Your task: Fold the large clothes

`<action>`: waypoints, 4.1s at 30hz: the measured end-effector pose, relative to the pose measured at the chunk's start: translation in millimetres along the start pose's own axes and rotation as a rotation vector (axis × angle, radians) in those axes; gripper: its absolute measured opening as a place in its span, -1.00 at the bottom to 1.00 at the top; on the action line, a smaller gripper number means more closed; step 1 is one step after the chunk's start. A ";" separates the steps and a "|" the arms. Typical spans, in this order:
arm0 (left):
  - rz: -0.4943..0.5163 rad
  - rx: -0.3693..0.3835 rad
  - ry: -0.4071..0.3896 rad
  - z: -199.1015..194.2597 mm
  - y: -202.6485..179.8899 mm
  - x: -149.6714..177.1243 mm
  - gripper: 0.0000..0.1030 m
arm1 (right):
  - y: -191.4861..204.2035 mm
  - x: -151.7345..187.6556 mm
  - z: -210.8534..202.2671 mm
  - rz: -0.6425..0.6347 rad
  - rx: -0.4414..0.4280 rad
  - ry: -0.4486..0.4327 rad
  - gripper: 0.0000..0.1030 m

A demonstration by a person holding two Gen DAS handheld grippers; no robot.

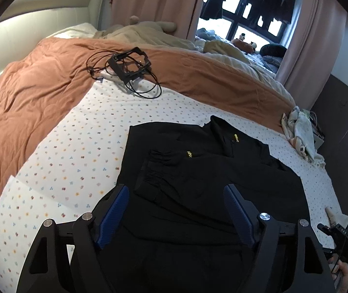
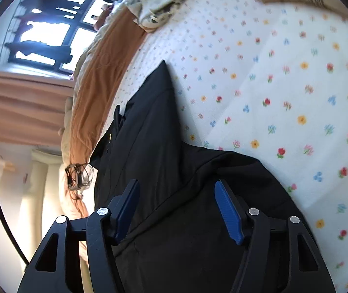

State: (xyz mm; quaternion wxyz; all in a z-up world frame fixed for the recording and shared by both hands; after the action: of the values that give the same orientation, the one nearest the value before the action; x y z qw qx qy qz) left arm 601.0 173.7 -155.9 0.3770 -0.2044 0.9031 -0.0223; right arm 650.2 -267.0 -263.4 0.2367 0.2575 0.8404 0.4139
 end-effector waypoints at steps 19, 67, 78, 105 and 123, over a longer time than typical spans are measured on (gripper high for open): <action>0.086 -0.236 0.255 159.7 12.5 25.8 0.38 | -34.0 -19.2 10.0 0.121 -0.028 0.023 -0.70; -0.002 0.036 -0.027 -190.0 56.6 68.7 0.92 | 32.1 124.8 -149.1 -0.143 0.052 -0.126 1.00; -0.002 -0.006 -0.112 -268.4 82.9 117.4 0.93 | 12.2 184.7 -205.6 -0.173 0.023 -0.137 1.00; -0.072 0.095 -0.214 -361.7 117.7 240.2 0.93 | -35.6 245.1 -349.1 -0.334 0.115 -0.276 1.00; -0.189 0.078 -0.090 -290.8 157.7 268.9 0.90 | -80.0 239.1 -291.8 -0.280 0.146 -0.160 1.00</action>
State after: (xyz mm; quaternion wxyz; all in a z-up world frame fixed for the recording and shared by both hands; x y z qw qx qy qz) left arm 174.8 181.2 -159.2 0.4211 -0.2747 0.8604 -0.0836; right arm 272.4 -326.1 -213.8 0.3390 0.1865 0.8744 0.2927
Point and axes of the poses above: each gripper's, at about its wrist camera, not at the fingertips, and z roughly the way its jaws point, y to its left, x to its underside, the point moved 6 cm from there along z, roughly the way its jaws point, and after that the axes turned 5 degrees about -x, right-handed, at the moved point
